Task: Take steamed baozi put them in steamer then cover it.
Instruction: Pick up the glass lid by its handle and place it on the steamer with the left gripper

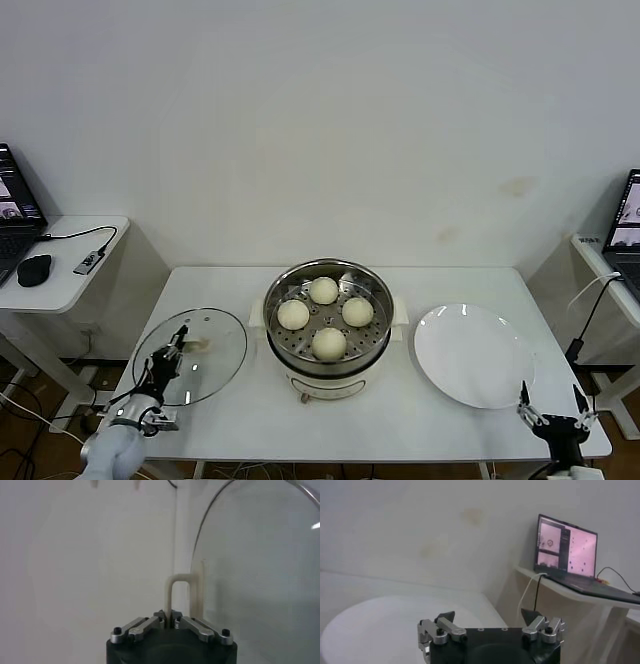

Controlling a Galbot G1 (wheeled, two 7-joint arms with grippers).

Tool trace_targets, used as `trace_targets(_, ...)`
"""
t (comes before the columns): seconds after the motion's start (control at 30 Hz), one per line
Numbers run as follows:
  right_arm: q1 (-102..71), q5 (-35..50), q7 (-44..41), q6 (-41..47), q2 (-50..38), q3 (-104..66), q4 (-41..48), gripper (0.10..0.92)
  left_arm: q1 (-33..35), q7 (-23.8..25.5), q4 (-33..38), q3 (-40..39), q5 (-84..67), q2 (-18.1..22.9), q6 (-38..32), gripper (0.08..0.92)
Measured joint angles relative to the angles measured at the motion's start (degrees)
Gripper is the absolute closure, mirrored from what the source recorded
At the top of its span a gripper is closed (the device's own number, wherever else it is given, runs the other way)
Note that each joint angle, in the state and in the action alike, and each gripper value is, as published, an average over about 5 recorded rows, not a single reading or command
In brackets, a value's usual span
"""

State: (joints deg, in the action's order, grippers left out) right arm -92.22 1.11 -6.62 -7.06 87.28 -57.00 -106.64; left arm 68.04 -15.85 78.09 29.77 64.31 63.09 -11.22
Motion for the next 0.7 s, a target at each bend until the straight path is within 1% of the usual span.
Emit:
trace_targets(0.2,-0.5,-0.8,-0.1,-0.1,-0.1,1.0,-0.6,0.203,4.5,1.9,7.9,3.1,-0.9,-2.2,3.7,0.862)
trace_targets(0.43,-0.9,-1.8,-0.2,-0.1,0.1,2.4,-1.5,0.203,9.7,6.8,19.1,7.7,-2.8,-5.2,8.6,0.862)
trace_targets(0.57,-1.2,-2.5,-0.2,-0.3,0.4,3.2,-2.1,0.203,11.1,9.7,25.3,8.7,-4.0,-6.8,11.6,0.862)
trace_targets(0.7,-1.5,-3.2,-0.2,-0.5,0.6,4.0,-2.3,0.203,11.4,12.2,30.7,8.0,-5.8,-8.5,14.8,0.862)
